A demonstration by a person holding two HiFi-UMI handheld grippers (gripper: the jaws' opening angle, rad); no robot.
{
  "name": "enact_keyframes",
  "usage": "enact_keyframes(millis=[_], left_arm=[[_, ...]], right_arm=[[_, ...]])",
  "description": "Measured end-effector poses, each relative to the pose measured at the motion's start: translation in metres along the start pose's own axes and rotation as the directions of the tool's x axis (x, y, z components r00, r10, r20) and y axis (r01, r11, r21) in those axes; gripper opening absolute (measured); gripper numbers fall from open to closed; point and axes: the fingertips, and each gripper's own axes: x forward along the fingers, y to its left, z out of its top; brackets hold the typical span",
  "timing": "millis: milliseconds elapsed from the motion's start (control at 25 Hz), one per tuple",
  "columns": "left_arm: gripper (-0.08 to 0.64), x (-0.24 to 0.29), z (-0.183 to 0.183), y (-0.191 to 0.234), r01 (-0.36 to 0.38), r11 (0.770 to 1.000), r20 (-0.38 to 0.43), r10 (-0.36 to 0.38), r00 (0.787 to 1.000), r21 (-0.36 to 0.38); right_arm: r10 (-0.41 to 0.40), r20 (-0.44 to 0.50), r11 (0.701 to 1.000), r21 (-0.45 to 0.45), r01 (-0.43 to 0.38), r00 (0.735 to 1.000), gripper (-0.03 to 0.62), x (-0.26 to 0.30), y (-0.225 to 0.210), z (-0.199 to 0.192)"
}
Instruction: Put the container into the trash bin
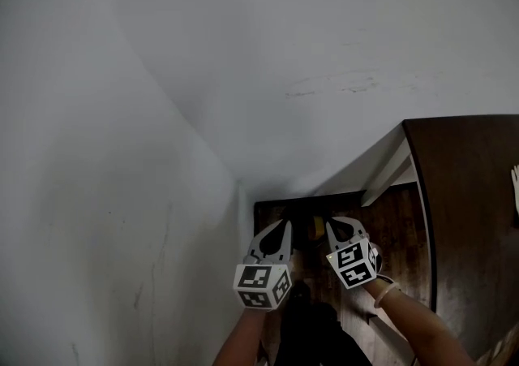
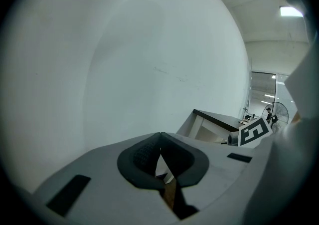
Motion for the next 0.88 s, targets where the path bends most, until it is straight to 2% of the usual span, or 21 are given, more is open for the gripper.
enact_keyframes(millis=[520, 880], left_arm=[[0.020, -0.043, 0.048, -0.042, -0.018, 1.000, 0.035, 0.017, 0.999, 0.019], [0.020, -0.069, 0.083, -0.069, -0.021, 0.999, 0.061, 0.018, 0.998, 0.040]], right_arm=[[0.009, 0.094, 0.999, 0.047, -0.013, 0.996, 0.008, -0.074, -0.005, 0.047], [-0.031, 0.185, 0.998, 0.064, 0.019, 0.982, 0.008, -0.126, -0.010, 0.089]])
